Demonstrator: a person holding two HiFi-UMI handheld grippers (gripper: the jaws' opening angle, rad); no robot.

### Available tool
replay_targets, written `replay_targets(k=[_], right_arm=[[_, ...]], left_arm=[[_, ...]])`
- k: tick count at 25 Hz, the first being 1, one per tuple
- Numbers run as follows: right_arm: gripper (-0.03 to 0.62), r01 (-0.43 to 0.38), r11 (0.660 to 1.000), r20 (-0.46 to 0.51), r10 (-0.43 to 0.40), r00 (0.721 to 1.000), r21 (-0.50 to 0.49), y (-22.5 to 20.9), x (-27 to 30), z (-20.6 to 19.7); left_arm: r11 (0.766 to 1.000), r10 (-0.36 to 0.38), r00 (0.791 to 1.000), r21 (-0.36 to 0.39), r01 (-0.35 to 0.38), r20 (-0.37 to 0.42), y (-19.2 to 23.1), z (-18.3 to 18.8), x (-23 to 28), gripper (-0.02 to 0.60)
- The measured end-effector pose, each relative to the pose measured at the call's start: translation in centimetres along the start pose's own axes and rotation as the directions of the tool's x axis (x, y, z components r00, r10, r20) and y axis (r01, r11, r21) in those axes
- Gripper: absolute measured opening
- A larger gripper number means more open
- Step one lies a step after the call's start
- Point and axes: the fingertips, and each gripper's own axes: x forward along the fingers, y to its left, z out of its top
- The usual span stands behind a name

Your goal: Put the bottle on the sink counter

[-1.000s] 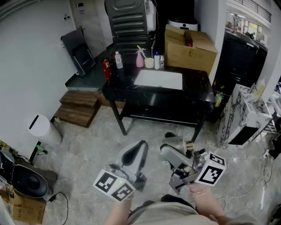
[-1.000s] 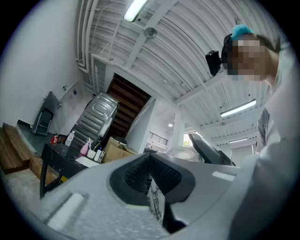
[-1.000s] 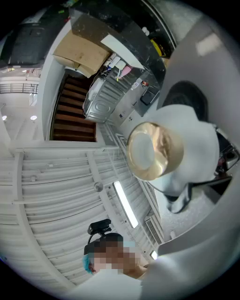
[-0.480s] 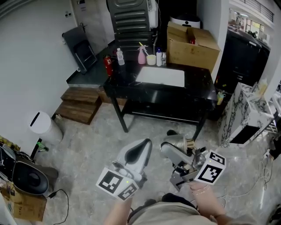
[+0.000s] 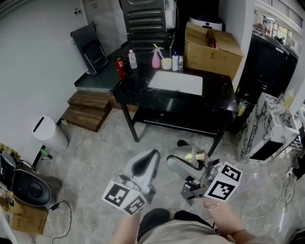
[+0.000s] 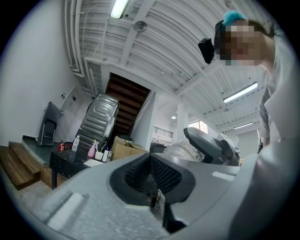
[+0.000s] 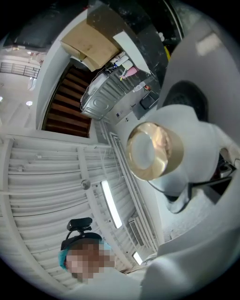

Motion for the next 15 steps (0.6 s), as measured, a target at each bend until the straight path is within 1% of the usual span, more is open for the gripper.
replay_targets(k=[5, 9, 12, 15], right_arm=[[0.341, 0.015, 1.0, -0.014, -0.016, 1.0, -0.013, -2.1, 0.2, 0.4], [0.341, 0.032, 0.999, -0.015, -0.032, 0.999, 0.015, -4.3, 1.6, -0.1], [0.341, 0.04, 0.999, -0.024, -0.039, 0.999, 0.03, -6.4, 3.5, -0.5], [0.341, 0.071, 0.997, -0.022, -0.071, 0.997, 0.014, -9.1, 6.2, -0.6]], left_arm=[[0.999, 0.036, 0.999, -0.034, -0.036, 0.002, 0.9, -1.0, 1.1, 0.007], [0.998, 0.029, 0.999, -0.057, -0.03, -0.02, 2.6, -2.1, 2.6, 0.006], [0.996, 0.034, 0.999, -0.078, -0.035, -0.015, 5.4, -2.2, 3.7, 0.007], [0.996, 0.037, 0.999, -0.081, -0.039, -0.018, 8.9, -2.3, 5.4, 0.006]])
